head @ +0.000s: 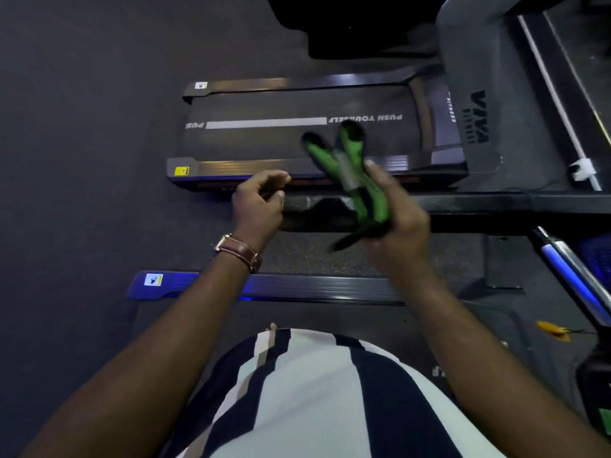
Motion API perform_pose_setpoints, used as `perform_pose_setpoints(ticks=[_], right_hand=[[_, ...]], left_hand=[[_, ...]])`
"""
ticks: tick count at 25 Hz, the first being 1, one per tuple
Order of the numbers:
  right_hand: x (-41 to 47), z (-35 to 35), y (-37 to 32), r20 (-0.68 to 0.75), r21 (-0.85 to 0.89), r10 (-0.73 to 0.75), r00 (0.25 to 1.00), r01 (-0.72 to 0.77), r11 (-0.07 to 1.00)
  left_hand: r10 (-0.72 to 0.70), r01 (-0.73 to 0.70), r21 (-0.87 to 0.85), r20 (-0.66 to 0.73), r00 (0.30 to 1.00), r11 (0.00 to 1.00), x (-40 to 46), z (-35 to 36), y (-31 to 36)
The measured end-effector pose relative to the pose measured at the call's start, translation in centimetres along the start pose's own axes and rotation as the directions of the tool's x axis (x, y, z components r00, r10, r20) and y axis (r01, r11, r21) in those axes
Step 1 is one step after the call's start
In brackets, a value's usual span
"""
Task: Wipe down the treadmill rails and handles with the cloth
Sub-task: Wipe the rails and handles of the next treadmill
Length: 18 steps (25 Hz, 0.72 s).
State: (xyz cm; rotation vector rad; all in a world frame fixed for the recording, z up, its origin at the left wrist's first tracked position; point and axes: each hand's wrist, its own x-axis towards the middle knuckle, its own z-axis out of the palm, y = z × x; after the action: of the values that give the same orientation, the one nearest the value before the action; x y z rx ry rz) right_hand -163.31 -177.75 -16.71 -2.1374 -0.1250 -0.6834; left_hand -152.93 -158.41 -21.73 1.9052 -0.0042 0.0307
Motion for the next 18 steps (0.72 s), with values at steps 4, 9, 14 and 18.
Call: perform_pose_setpoints(ticks=[4, 9, 14, 18], right_hand=[[-0.2, 7.7, 1.6, 0.476, -0.609, 0.246, 0.844, 0.115, 0.785], [1.3, 14.8, 2.3, 0.399, -0.725, 0.303, 0.865, 0.095, 0.682], [9.2, 15.4, 3.6, 0.489, -0.760, 0.672, 0.557, -0.107, 0.642], [10.4, 14.6, 5.1, 0.496, -0.802, 0.753, 0.433, -0.106, 0.588]], left_hand=[[-0.027, -0.019, 0.356, 0.125, 0.992, 0.934, 2.5, -2.7, -3.4], [-0.158, 0.148, 0.161, 0.051, 0.986, 0.976, 1.2, -2.7, -4.6], [-0.428, 0.406, -0.257, -0.031, 0.903, 0.877, 0.2, -2.2, -4.2], [-0.503, 0.465, -0.308, -0.054, 0.863, 0.830, 0.7, -2.0, -4.5]])
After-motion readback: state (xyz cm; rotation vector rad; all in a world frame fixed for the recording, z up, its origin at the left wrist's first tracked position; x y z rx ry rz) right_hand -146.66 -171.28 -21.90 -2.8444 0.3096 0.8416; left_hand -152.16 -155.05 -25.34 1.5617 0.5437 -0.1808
